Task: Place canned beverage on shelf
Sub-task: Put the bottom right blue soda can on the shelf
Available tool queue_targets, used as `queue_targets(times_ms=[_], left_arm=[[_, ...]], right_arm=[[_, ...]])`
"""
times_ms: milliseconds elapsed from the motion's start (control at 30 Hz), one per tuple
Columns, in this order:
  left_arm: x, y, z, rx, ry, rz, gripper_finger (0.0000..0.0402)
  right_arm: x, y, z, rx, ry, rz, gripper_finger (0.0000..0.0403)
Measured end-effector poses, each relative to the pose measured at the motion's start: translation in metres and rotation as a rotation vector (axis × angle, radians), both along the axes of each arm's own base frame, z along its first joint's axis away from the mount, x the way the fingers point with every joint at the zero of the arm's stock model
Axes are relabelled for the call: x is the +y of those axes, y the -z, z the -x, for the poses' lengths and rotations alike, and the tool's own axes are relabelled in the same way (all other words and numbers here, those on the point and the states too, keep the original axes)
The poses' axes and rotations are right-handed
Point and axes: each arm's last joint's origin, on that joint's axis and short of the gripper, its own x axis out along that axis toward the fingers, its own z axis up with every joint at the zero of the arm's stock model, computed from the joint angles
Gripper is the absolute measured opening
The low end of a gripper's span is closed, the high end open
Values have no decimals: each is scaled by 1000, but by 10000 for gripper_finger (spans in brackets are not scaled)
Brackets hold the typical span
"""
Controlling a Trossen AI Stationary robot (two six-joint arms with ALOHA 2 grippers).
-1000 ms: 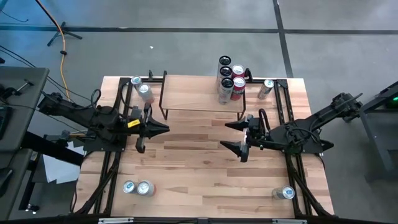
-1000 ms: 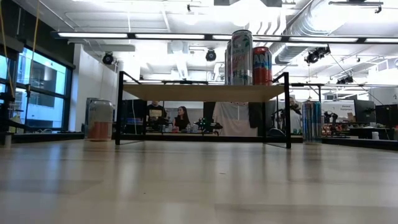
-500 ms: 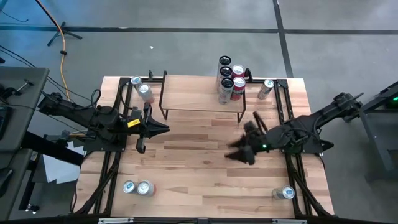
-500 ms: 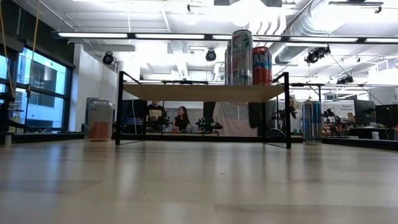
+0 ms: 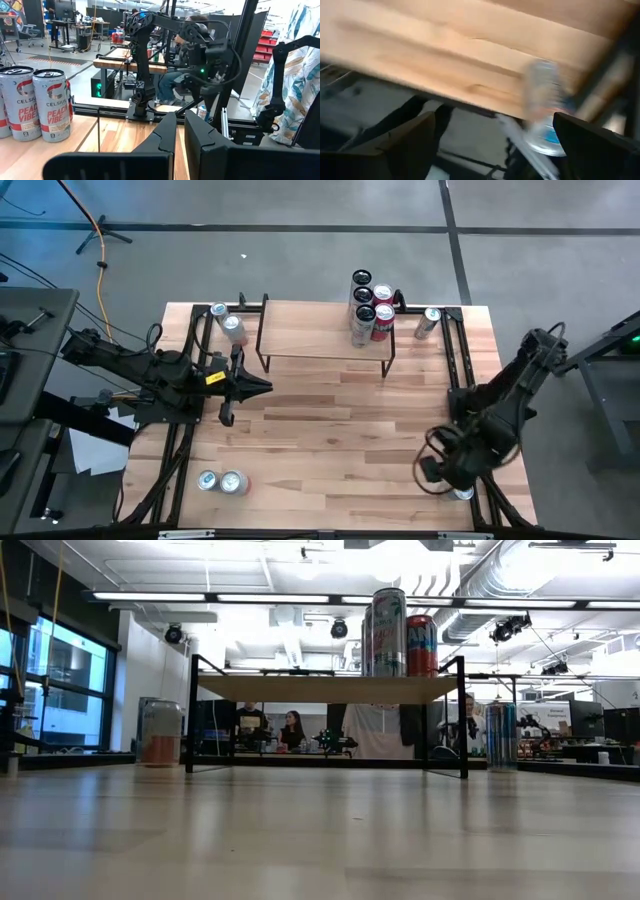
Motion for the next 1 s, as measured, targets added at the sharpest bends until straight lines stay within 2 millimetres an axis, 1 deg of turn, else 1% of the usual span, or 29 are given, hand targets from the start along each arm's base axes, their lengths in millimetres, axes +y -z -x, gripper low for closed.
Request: queue_targets(times_ms=[67,167,300,433,700,933,1000], left_arm=[[0,0,0,0,-1,0,0],[0,0,0,0,-1,0,0],[0,0,0,0,1,3,0],[0,0,0,0,1,7,0],[0,0,0,-2,2,14,0],[0,0,0,-2,3,37,0],[0,0,0,-1,3,37,0]], right_arm=[[4,3,7,75,4,11,390],[12,12,9,187,-26,5,390],[22,22,9,243,-51,24,390],[24,29,11,303,-61,72,390],[32,38,8,333,-69,91,390],[43,52,0,340,-90,84,390],[47,56,-1,365,-96,67,390]])
